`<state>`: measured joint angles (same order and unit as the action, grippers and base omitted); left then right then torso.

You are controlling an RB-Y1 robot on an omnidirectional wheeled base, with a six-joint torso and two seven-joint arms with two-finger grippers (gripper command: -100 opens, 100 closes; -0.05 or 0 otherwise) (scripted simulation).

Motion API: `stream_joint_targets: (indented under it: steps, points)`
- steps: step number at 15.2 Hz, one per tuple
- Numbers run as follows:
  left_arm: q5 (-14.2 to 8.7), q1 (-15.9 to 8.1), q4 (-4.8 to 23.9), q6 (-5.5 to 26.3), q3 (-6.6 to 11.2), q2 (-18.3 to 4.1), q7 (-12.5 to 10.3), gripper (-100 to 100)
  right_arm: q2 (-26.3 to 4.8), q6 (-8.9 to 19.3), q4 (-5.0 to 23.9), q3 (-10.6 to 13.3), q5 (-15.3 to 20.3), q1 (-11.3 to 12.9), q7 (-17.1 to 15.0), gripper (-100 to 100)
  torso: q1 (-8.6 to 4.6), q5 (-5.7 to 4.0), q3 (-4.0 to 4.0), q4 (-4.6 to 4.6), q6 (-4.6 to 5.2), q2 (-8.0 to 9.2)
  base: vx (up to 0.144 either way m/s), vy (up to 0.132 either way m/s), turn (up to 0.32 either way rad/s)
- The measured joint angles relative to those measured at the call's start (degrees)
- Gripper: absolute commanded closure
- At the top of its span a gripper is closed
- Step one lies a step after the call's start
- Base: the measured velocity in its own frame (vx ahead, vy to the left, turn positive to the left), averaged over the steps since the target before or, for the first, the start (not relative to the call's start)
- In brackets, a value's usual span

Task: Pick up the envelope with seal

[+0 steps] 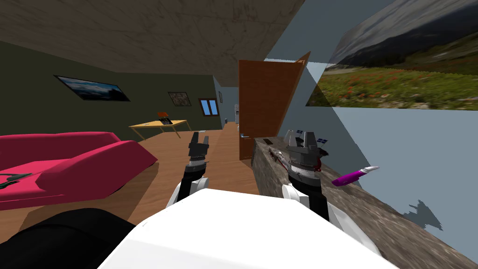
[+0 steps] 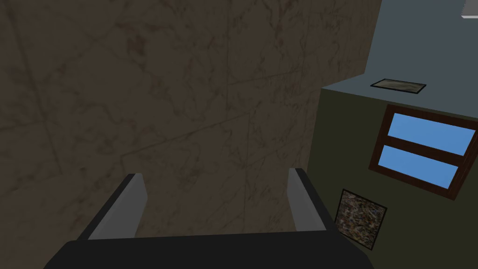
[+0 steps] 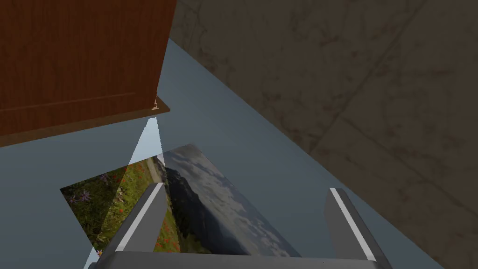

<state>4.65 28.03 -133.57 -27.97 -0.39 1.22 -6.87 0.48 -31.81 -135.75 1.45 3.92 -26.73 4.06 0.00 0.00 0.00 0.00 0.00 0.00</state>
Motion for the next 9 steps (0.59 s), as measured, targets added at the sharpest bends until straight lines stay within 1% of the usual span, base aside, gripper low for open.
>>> stream_joint_targets:
  steps: [6,9]
  points:
    - [0.0,0.0,0.0,0.0,0.00,0.0,0.0,0,-6.7,0.8,0.2,1.0,-0.3,-0.5,-0.7,-100,0.00,0.00,-0.05,-0.02,0.00,-0.08,0.018,0.006,0.015]
    - [0.0,0.0,0.0,0.0,0.00,0.0,0.0,0,-10.4,1.1,0.7,1.4,-0.6,-0.7,-1.3,-100,0.00,0.00,-0.06,-0.02,0.00,-0.10,0.024,0.005,0.020]
